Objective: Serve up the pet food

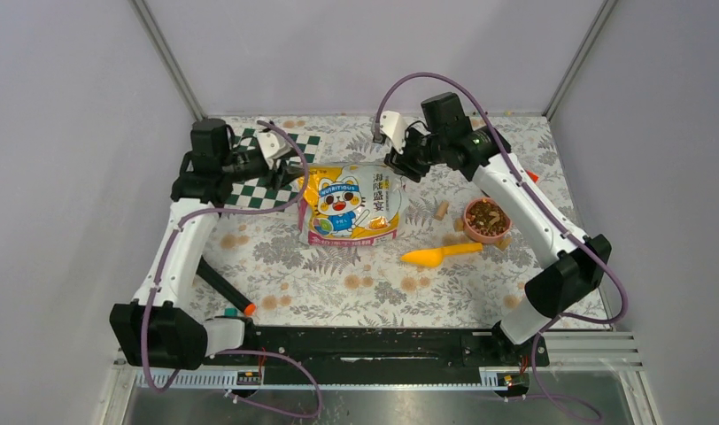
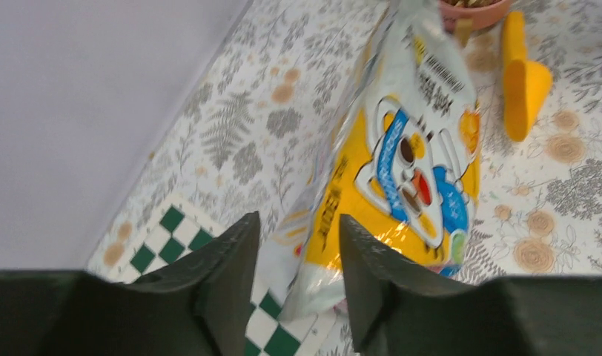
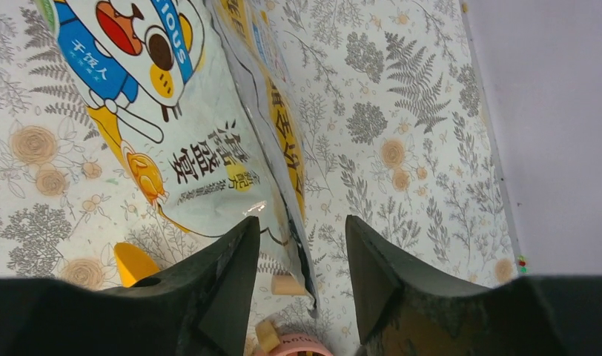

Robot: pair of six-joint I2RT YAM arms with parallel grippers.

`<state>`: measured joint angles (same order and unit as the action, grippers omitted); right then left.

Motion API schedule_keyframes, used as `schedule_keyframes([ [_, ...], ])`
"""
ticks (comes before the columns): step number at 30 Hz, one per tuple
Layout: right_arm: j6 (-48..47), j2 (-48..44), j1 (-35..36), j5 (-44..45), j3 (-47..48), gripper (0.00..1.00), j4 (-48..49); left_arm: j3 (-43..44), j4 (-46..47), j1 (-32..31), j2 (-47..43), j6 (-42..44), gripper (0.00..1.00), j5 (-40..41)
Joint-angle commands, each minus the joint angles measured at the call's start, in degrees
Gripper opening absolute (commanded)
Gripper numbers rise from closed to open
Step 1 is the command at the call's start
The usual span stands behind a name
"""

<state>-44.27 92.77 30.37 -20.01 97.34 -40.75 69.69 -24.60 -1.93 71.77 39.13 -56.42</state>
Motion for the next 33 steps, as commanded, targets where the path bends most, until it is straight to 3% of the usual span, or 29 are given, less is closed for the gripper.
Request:
schedule_keyframes([
  [1,-1.5,-1.9,0.1,4.2,3.3,0.54,-5.4,1.7,5.8,-5.9,-1.9,-0.7,0.51,0.2],
  [8,-3.3,-1.8,-1.2,2.9,2.5,0.44,-6.0,4.1,10.9,-14.0,2.0,-3.0,0.57,4.2],
  [17,-3.3,-0.3,-3.3,-5.6,-0.3,0.25,3.6,7.5,18.9,-19.5,9.2,-8.2,0.58,6.7],
  [23,-4.4,0.2,-4.0,-10.0,0.0,0.00,2.2,10.8,18.8,-21.4,13.1,-8.5,0.59,7.5],
  [33,-2.7,-6.1,-4.1,-13.3,-5.8,0.00,4.2,13.3,18.5,-29.5,18.3,-5.3,0.58,16.0],
])
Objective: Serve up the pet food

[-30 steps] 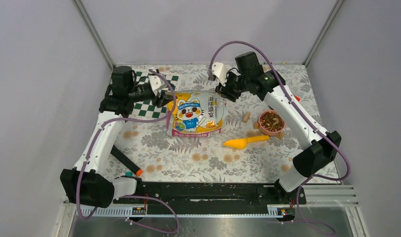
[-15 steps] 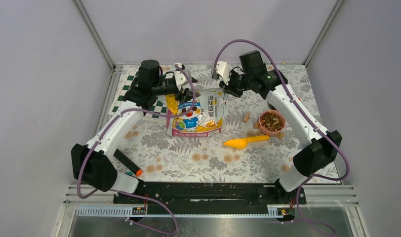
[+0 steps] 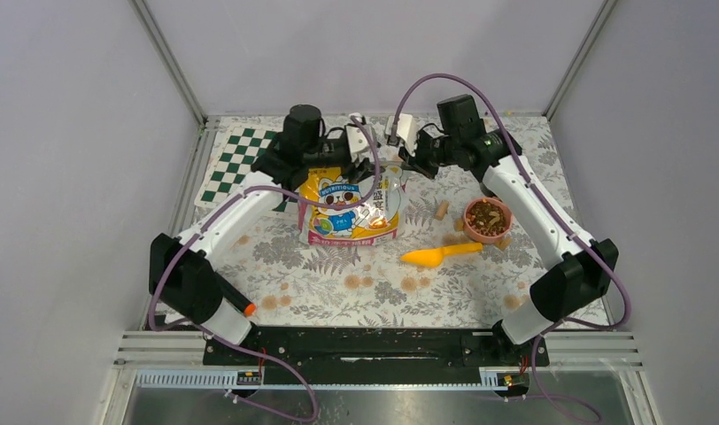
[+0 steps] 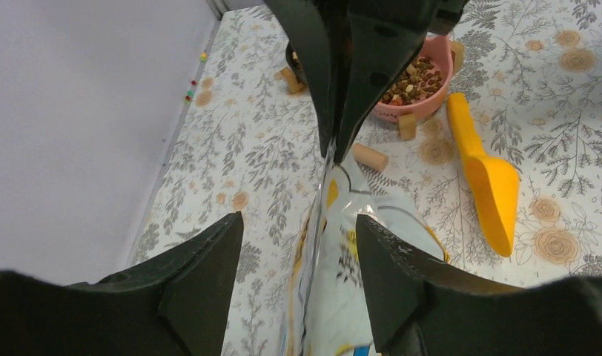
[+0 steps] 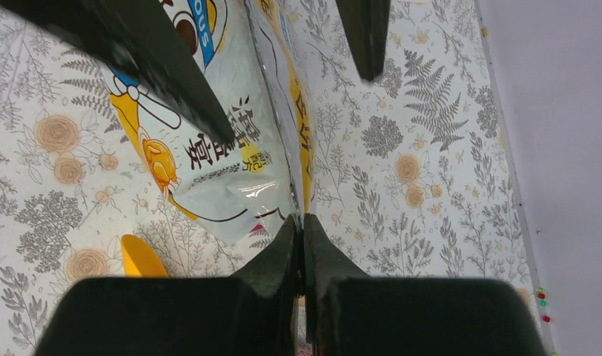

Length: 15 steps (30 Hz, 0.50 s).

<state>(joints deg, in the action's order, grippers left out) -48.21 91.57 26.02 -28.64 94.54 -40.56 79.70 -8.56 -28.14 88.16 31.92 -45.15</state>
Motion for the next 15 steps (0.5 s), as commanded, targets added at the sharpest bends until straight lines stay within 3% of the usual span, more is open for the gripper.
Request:
schedule_keyframes([
  [1,1.8,-5.8,0.3,-4.8,-4.3,0.00,5.4,3.9,2.4,-4.1,2.5,2.2,0.58,5.3],
  [2,2.4,-7.2,0.3,-4.9,-5.5,0.00,6.6,4.3,2.4,-4.7,3.1,2.4,0.56,5.6],
  [6,5.2,-10.3,0.3,-4.4,-10.3,0.00,12.2,6.0,2.5,-6.5,5.2,2.7,0.32,7.1],
  [9,7.5,-12.1,0.3,-3.7,-13.0,0.00,15.6,6.1,1.8,-6.8,5.7,3.2,0.20,7.4],
  [12,11.3,-14.1,0.1,-3.6,-16.6,0.00,22.0,6.1,0.3,-6.9,5.8,4.2,0.16,6.9],
  [15,15.0,-15.2,-0.4,-4.3,-18.9,0.00,26.5,6.0,-0.9,-6.9,5.8,4.5,0.20,6.4],
])
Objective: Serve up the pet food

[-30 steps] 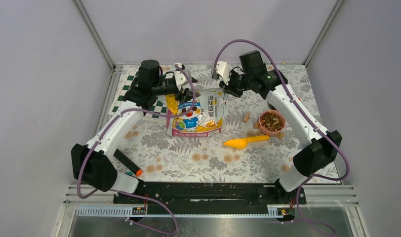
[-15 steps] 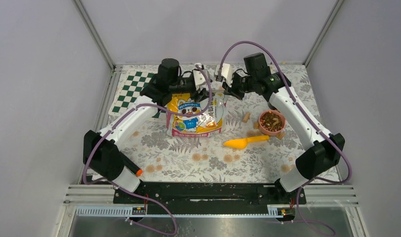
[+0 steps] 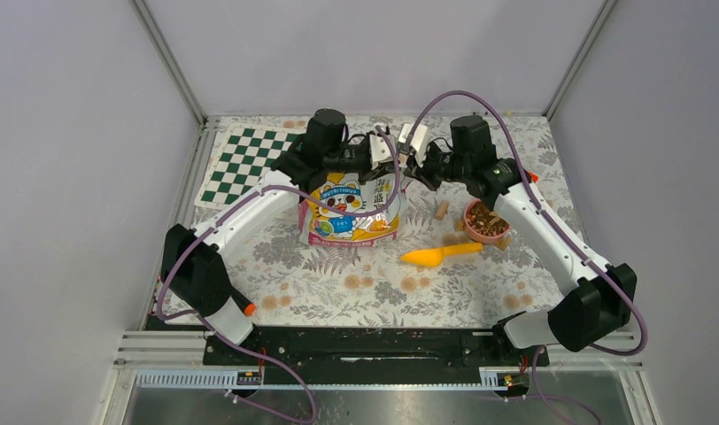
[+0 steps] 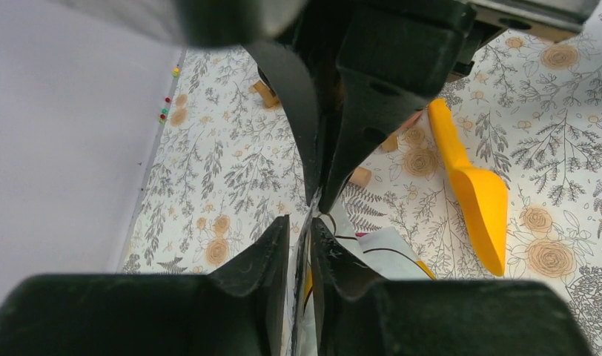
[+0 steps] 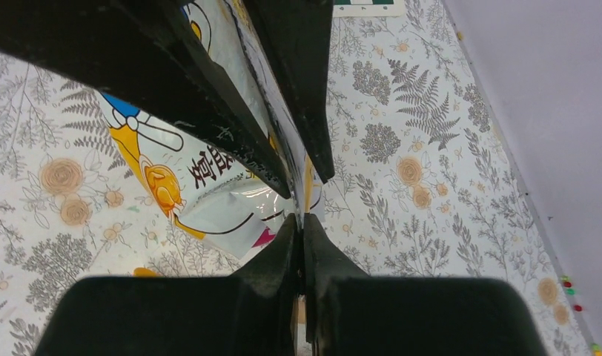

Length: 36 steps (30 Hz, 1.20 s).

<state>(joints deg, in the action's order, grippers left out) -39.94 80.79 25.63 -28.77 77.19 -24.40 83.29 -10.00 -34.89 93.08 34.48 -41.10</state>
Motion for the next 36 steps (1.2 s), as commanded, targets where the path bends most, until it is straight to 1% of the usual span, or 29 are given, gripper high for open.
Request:
schedule_keyframes([
  [1,7.5,-4.5,-0.1,-4.2,-1.7,0.00,11.1,2.4,0.1,-0.2,0.9,2.1,0.21,2.0],
  [3,8.6,-4.6,-0.4,-4.8,-2.0,0.00,12.1,2.4,-0.7,-0.2,1.0,2.6,0.20,1.4],
  [5,9.4,-4.7,-0.7,-5.3,-2.1,0.00,13.0,2.4,-1.7,-0.1,1.0,3.5,0.10,1.3],
  [6,9.6,-4.7,-0.9,-5.2,-2.1,0.00,13.1,2.6,-2.4,-0.2,1.1,4.0,0.01,1.5],
  [7,9.7,-4.8,-1.0,-4.8,-2.1,0.00,13.1,2.7,-2.9,-0.1,1.1,4.4,0.00,2.0],
  [10,9.8,-4.9,-1.6,-2.8,-2.3,0.00,13.1,2.9,-5.0,-0.1,1.0,6.4,0.00,3.2],
  [16,9.9,-4.9,-3.3,5.8,-3.2,0.00,12.7,2.2,-7.0,0.0,-0.9,9.5,0.00,7.2],
  [25,12.1,-7.5,-6.3,13.3,-6.6,0.00,16.0,2.6,-10.0,2.4,-3.7,11.0,0.00,11.1],
  [28,13.1,-9.3,-6.9,15.3,-8.4,0.00,18.5,3.0,-12.8,2.9,-4.7,12.2,0.00,13.5],
  [36,13.4,-11.3,-7.7,19.3,-7.9,0.00,17.9,6.1,-24.4,3.2,-5.3,16.6,0.00,24.6],
])
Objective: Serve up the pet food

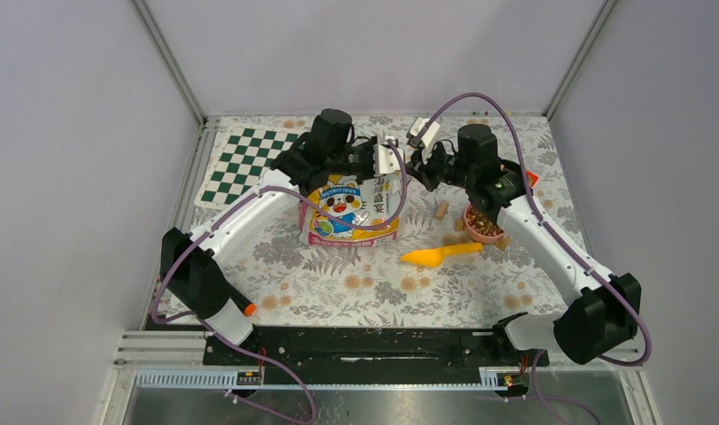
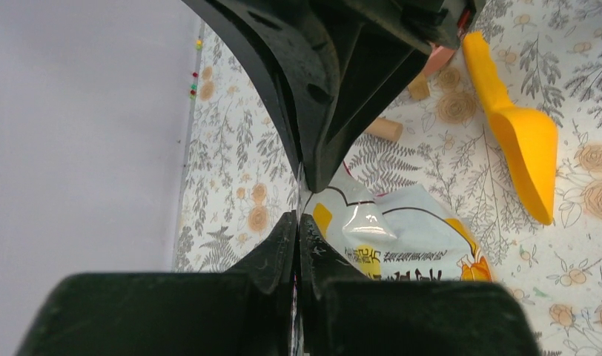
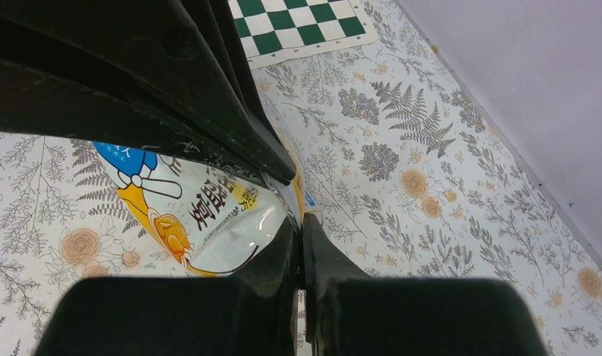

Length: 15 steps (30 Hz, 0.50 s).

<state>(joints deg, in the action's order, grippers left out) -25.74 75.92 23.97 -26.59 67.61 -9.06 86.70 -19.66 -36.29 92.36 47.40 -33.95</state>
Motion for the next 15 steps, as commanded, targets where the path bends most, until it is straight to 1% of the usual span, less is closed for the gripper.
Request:
schedule_keyframes([
  [1,-0.9,-6.5,-6.0,17.9,1.7,0.00,2.4,2.7,-15.6,4.6,-4.6,4.1,0.00,18.6],
  [9,0.0,-7.1,-6.4,22.9,2.2,0.00,2.1,3.9,-21.0,4.7,-4.8,6.1,0.00,27.2],
  [15,0.1,-8.0,-6.7,24.3,1.6,0.00,2.2,4.7,-24.9,5.3,-4.4,7.3,0.00,35.4],
])
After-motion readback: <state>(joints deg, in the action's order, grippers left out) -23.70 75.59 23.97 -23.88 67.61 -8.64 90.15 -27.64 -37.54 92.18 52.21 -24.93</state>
